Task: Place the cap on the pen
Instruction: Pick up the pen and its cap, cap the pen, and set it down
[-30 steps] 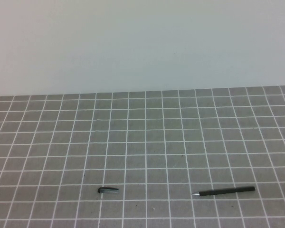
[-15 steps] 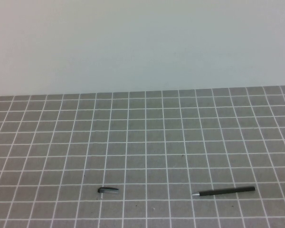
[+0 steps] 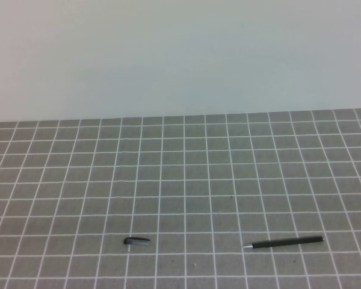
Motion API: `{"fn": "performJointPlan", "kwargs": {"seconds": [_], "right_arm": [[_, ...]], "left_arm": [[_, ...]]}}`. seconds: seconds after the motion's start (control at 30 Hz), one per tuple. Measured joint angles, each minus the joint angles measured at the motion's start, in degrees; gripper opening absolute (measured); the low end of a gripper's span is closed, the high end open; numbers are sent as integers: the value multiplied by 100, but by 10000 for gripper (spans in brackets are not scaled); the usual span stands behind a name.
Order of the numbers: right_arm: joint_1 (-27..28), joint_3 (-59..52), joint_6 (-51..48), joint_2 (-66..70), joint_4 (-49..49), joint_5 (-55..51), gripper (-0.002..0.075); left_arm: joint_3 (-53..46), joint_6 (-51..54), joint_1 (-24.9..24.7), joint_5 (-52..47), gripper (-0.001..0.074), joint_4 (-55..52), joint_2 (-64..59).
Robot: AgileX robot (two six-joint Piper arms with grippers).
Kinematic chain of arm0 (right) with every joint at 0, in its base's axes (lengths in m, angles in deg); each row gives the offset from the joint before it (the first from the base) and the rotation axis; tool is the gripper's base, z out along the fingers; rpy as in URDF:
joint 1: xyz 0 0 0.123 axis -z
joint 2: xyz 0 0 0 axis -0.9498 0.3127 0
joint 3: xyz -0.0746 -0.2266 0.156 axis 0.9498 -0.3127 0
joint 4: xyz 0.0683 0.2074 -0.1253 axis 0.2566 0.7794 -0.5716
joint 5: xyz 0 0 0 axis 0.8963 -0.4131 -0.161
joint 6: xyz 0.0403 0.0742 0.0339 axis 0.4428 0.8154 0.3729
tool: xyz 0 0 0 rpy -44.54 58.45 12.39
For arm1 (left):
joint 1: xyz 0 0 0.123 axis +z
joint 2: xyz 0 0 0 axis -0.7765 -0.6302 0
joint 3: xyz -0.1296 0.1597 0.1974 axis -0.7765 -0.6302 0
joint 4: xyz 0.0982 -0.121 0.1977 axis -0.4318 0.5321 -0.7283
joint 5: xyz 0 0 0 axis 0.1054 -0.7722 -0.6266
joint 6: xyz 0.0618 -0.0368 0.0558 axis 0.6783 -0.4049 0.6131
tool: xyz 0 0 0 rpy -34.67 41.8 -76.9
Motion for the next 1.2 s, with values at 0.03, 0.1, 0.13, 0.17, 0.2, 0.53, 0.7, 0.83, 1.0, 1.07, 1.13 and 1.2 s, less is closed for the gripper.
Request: {"fn": "performJointPlan", "kwargs": {"seconds": [0.03,0.1,0.13,0.17,0.2,0.53,0.7,0.83,1.0,1.07,1.13,1.2], "right_arm": [[0,148,-11,144,43,-201,3],[0,495,-250,545,190,-554,3],[0,632,-457,720,310,-689,3],[0,799,-800,944,509,-866,3],[0,960,-1207,1174,744,-1043,3],[0,2016,-3816,3445,2940,-2757,3],[-137,2213,-4526,4499,2923,-2928,3],[-412,2438,-4840,5355,2897,-2894,3],[-935,2762,-5220,6488,2308,-2851,8],[-1142,2868,-5223,6885,2182,-2851,36],[-1314,2974,-5233,7268,2094,-2851,99],[-1531,3113,-5247,7670,1897,-2836,206]], "left_arm": [[0,-62,0,1,1,134,0],[25,-74,0,-25,1,380,-39],[67,-74,0,-155,1,476,-82],[127,-74,0,-346,1,537,-157],[209,-62,0,-562,1,579,-237],[1233,149,0,-3096,1,575,-2095],[1567,781,0,-3860,1,635,-3023],[1581,1426,0,-3864,1,1174,-3471],[1581,1837,0,-3816,1,1447,-3714],[1581,1849,0,-3700,1,1472,-3727],[1581,1849,0,-3581,1,1501,-3736],[1581,1860,0,-3519,1,1522,-3736]]}}
